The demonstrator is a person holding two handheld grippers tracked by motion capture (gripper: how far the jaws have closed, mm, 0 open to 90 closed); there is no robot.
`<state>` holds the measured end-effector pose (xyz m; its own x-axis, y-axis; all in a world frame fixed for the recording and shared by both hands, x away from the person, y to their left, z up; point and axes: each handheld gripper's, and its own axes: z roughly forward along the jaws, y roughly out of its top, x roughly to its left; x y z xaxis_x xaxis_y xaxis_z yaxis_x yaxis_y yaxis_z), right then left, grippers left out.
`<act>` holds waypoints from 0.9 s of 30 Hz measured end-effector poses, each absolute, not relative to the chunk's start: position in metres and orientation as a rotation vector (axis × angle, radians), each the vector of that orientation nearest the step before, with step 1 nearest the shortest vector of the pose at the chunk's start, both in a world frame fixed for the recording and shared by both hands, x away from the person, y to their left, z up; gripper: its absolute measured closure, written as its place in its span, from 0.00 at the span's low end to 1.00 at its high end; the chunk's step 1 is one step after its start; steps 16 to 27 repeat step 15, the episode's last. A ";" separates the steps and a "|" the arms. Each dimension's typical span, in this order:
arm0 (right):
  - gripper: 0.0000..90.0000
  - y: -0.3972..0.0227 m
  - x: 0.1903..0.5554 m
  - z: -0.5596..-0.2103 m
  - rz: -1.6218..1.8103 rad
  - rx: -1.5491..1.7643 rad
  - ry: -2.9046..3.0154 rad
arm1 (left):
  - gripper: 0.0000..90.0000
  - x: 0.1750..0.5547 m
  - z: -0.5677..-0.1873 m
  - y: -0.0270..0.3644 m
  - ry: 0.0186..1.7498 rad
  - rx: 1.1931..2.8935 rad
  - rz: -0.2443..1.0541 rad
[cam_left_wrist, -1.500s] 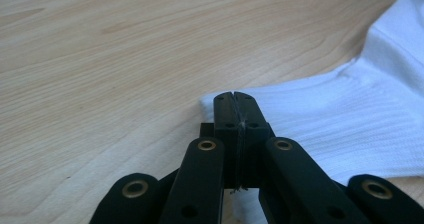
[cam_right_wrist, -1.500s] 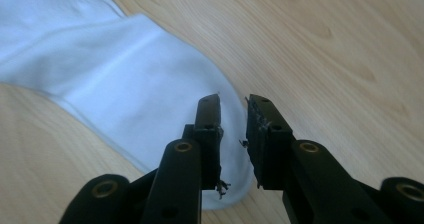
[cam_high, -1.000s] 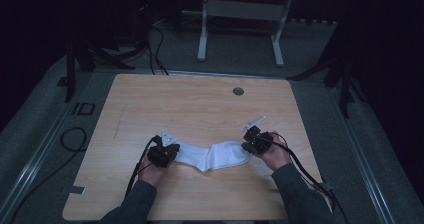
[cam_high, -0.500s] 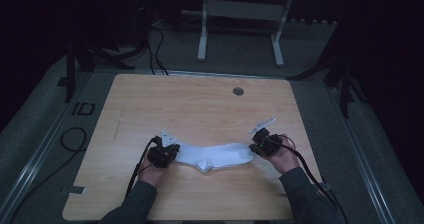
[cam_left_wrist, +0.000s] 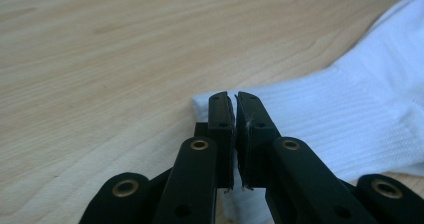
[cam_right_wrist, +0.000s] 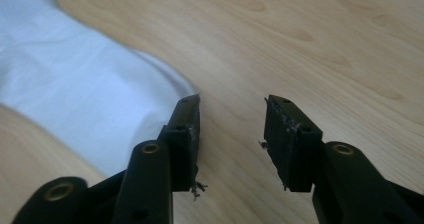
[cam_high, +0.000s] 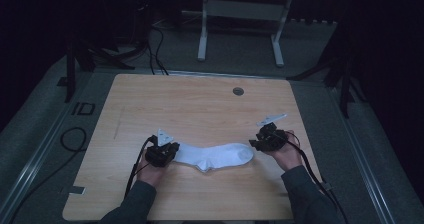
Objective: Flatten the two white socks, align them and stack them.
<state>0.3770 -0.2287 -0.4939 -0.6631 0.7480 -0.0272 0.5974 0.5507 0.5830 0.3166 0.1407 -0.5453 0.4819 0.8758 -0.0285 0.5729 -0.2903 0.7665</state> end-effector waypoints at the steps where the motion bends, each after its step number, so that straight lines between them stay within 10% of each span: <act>1: 0.62 -0.230 0.378 -0.494 0.799 1.130 2.500 | 0.95 0.316 -0.544 0.142 1.197 1.990 0.527; 27: 0.59 -0.246 0.388 -0.502 0.817 1.242 2.431 | 0.94 0.324 -0.537 0.177 1.326 1.925 0.579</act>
